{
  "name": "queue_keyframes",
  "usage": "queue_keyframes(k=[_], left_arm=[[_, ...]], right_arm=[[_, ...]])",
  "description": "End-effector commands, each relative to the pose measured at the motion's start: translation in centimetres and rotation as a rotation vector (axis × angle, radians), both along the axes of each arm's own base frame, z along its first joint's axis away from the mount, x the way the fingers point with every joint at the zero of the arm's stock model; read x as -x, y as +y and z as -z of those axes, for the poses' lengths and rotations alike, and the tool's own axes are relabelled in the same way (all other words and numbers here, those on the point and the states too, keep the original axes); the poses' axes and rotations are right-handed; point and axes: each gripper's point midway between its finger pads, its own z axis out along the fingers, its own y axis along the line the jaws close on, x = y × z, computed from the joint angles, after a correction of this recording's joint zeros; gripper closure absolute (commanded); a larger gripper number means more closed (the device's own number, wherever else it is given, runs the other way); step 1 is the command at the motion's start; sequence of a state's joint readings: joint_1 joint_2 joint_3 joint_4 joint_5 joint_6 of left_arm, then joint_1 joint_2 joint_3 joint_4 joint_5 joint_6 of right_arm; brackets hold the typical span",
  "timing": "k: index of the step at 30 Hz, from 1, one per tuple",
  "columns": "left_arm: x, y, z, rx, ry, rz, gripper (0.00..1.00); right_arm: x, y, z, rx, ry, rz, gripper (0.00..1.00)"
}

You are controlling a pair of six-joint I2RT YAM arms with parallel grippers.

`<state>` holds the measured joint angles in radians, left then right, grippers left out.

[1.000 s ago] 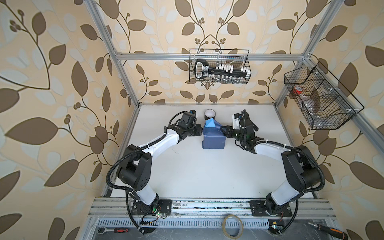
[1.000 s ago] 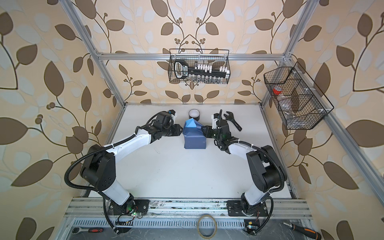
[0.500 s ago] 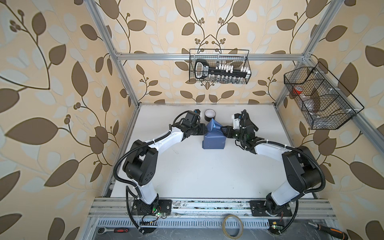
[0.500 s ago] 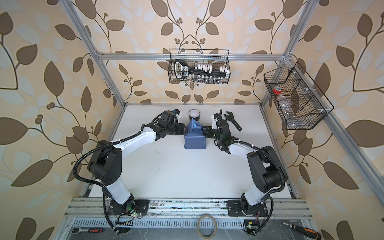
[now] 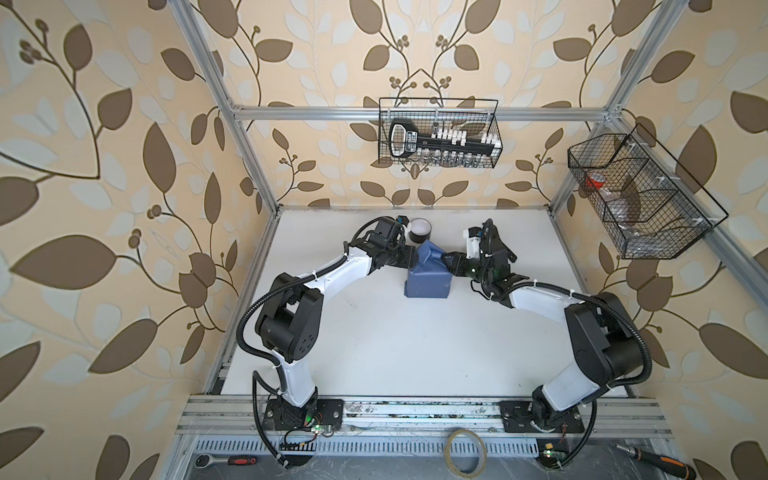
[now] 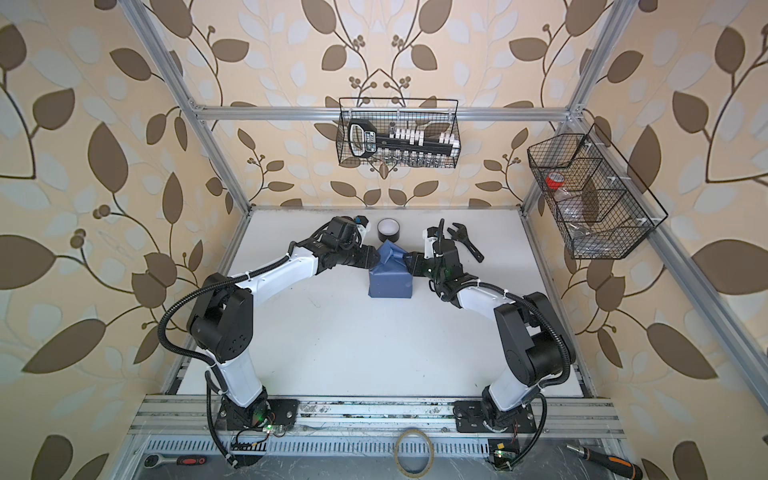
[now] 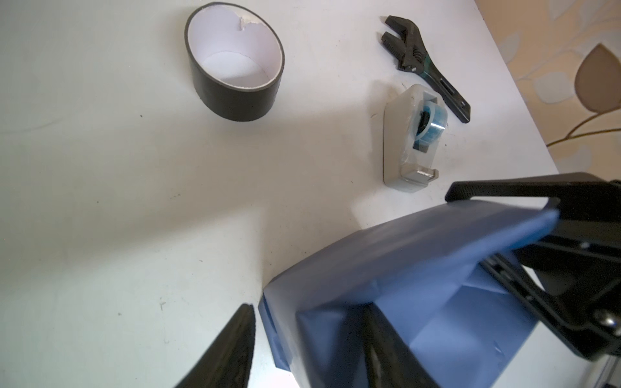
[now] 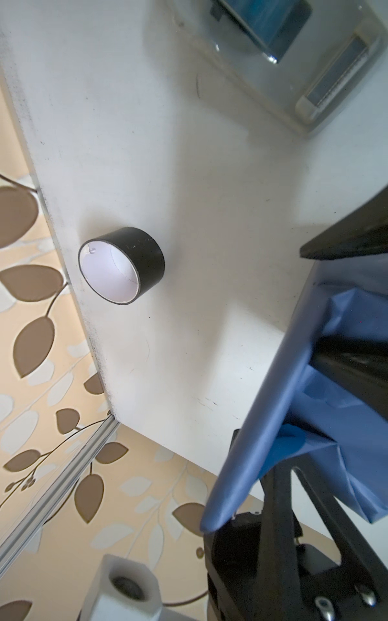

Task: Wrap the gift box in paper

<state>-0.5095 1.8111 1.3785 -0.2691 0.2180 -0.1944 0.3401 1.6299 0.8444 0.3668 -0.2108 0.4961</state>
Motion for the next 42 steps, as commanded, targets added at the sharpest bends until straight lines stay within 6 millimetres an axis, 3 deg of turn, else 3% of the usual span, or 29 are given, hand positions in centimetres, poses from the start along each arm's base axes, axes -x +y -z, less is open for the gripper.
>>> queue_keyframes(k=[1,8,23,34,42], left_arm=[[0.1,-0.8,-0.9,-0.045,-0.053,0.123,0.45],[-0.1,-1.2,-1.0,-0.125,-0.118,0.255,0.43],[0.7,-3.6,-1.5,-0.158,-0.243,0.598,0.56],[0.9,-5.2,-3.5,-0.110,-0.357,0.713,0.66],[0.9,-5.7,-3.3,-0.102,-0.370,0.756,0.73]], right_arm=[[1.9,-0.2,2.7,0.053,0.085,-0.033,0.56],[1.9,0.0,2.6,0.048,0.080,-0.043,0.56],[1.9,0.3,2.4,0.070,0.074,-0.081,0.57],[2.0,0.5,2.4,0.077,0.074,-0.098,0.57],[2.0,0.5,2.5,0.077,0.078,-0.100,0.57]])
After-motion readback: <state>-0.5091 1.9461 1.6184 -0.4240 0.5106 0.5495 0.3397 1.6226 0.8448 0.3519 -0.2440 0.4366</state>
